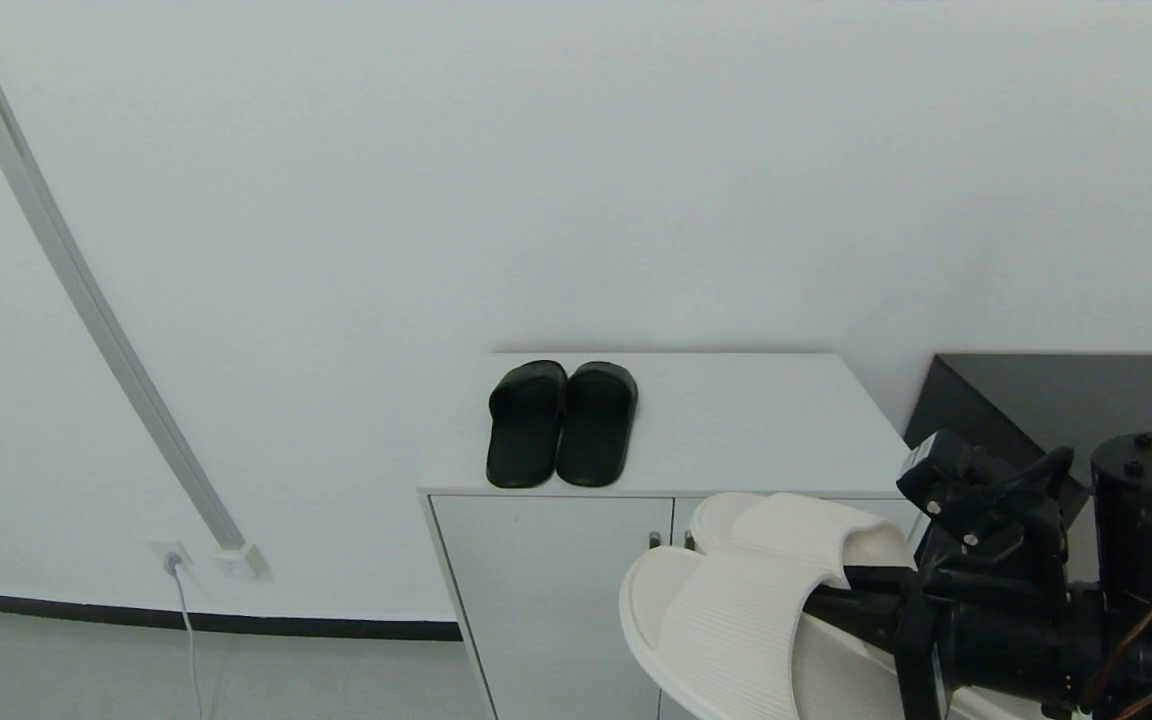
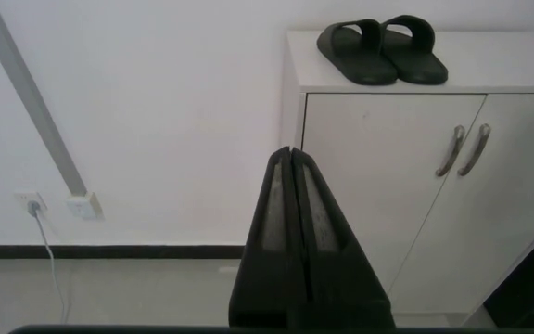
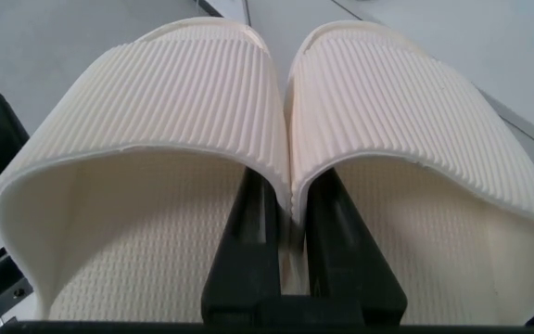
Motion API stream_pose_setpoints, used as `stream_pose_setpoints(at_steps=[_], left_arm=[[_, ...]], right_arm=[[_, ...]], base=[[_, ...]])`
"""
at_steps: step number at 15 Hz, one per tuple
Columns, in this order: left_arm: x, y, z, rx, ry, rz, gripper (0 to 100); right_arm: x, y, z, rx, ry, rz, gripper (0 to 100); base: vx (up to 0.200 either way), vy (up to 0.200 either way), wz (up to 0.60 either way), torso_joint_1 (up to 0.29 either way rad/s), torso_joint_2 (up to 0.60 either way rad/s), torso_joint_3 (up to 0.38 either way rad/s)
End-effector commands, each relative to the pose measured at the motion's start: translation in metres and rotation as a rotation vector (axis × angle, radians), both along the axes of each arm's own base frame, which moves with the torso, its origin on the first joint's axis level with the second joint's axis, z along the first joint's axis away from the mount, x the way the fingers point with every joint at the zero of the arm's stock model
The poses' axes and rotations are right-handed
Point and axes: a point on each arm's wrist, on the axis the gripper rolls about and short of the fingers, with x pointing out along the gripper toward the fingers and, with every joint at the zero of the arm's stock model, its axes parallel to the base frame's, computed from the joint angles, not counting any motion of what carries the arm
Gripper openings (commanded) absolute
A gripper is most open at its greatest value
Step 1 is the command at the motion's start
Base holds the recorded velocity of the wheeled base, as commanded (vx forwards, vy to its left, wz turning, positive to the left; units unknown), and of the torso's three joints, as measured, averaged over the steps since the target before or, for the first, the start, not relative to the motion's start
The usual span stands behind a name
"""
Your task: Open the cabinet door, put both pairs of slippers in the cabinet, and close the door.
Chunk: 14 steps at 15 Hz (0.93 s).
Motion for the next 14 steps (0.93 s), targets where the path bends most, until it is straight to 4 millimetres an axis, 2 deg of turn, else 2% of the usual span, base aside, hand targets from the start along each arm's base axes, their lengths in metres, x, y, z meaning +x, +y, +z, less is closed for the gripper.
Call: stream_pose_setpoints(at_steps=[1,5,8,9,14], left_arm=[[0.0001,0.0000,0.0000,0.000,0.001,0.001,0],[0.0001,0.0001,0.0000,-0.003,0.001,0.006,0],[0.0001,0.0000,0.0000,-0.005,0.001,0.003,0],[0.0000,0.0000,0.0005,-0.009,0.000,0.001,100],[0.0000,0.0000,0.0005,-0.008,0.000,0.001,100]], right_arm=[[-0.0013,-0.0010,0.0003,0.002,-0.001,0.002,0],[-0.0048,-0.0033,0.0020,0.006,-0.011,0.001,0],[-0.0071,-0.0054,0.0015,0.006,-0.011,0.001,0],[-0.0076,-0.0058,0.0003,0.003,-0.007,0.003,0],[-0.0084,-0.0065,-0.0043,-0.024,-0.012,0.014,0]], base=[[0.000,0.000,0.00,0.000,0.00,0.000],[0.000,0.000,0.00,0.000,0.00,0.000],[0.000,0.000,0.00,-0.136,0.32,0.175],[0.000,0.000,0.00,-0.168,0.37,0.217],[0.000,0.000,0.00,-0.192,0.45,0.255]])
